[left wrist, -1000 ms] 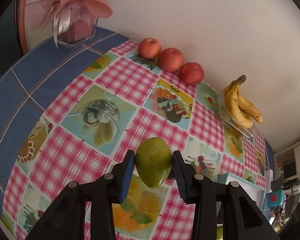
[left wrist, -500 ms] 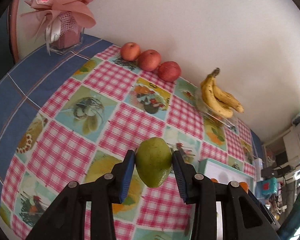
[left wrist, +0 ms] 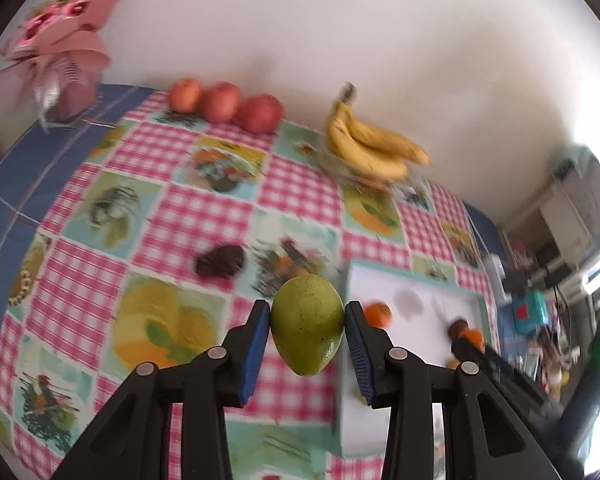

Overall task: Organize fruits
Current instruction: 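Carry the green fruit into the tray with the left tool while the right tool places the tangerine there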

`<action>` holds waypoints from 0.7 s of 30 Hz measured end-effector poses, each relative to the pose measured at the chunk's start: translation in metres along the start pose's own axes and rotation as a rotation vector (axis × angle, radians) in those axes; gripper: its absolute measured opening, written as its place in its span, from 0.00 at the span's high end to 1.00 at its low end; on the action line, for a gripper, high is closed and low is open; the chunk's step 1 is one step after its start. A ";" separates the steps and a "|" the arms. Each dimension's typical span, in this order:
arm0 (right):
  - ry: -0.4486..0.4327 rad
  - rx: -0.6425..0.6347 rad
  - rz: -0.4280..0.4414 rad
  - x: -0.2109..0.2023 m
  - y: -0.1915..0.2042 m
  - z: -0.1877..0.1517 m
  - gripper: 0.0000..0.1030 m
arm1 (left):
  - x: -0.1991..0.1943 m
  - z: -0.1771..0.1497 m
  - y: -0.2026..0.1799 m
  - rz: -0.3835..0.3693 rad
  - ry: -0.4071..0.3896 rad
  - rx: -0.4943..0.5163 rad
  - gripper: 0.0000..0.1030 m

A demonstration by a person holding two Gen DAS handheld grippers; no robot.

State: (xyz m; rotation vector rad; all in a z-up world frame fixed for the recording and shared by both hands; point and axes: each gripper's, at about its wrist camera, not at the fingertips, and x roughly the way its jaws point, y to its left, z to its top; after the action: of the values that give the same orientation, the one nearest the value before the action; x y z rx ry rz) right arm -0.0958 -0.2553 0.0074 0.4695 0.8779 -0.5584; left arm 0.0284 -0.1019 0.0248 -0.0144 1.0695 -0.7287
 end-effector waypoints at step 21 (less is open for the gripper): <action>0.077 0.246 -0.111 0.007 -0.108 -0.028 0.63 | 0.066 -0.080 -0.098 -0.098 0.299 0.243 0.60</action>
State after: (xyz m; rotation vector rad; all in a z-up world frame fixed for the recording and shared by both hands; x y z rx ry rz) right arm -0.1760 -0.3227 -0.0305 0.6719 0.9170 -0.7587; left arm -0.0701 -0.1872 -0.0329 0.2591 1.2631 -0.9672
